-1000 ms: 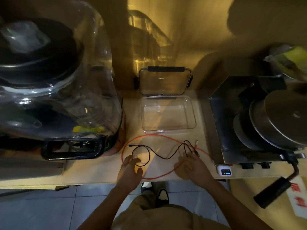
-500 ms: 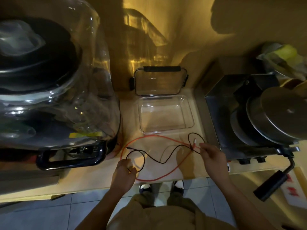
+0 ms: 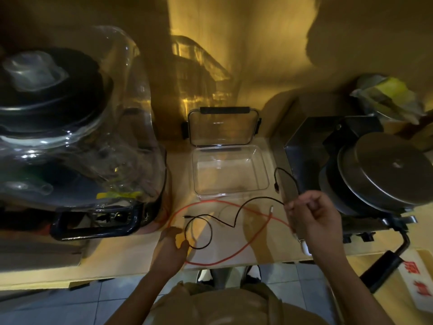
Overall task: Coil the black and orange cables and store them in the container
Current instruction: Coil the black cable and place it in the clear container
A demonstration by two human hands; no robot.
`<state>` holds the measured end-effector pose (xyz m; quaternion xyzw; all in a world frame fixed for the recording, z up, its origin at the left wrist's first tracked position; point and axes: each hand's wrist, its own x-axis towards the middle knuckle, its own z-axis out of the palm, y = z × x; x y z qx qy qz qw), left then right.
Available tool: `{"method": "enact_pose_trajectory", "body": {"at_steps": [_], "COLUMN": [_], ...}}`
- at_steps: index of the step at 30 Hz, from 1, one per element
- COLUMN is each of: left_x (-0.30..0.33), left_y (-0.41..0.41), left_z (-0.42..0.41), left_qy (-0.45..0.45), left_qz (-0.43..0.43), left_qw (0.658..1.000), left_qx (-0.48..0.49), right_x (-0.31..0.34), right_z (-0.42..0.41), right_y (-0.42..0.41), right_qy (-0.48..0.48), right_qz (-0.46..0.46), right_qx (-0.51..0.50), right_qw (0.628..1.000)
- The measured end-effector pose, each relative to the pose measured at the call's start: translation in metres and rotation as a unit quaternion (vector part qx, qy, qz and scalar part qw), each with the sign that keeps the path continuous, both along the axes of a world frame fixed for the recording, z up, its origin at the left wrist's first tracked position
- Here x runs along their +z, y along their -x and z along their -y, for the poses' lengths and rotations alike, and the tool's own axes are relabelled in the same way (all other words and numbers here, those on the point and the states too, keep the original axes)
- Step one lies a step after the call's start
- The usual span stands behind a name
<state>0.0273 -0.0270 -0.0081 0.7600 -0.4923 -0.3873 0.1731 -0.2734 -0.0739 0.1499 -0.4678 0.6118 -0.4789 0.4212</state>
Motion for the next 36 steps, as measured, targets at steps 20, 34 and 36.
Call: {"method": "enact_pose_trajectory", "body": {"at_steps": [20, 34, 36], "left_x": [0.168, 0.173, 0.173], "left_y": [0.060, 0.065, 0.070], "left_z": [0.098, 0.100, 0.098], "left_qy": [0.159, -0.039, -0.057], "left_qz": [-0.399, -0.615, -0.641], "left_qw": [0.899, 0.747, 0.733], "left_qx": [-0.085, -0.249, -0.220], "right_x": [0.037, 0.070, 0.069], "right_z": [0.011, 0.055, 0.060], "right_y": [-0.024, -0.040, -0.047], "right_qy": [0.078, 0.057, 0.049], "right_qz": [0.022, 0.029, 0.020], "right_qx": [0.157, 0.318, 0.308], "right_qw": [0.984, 0.946, 0.950]}}
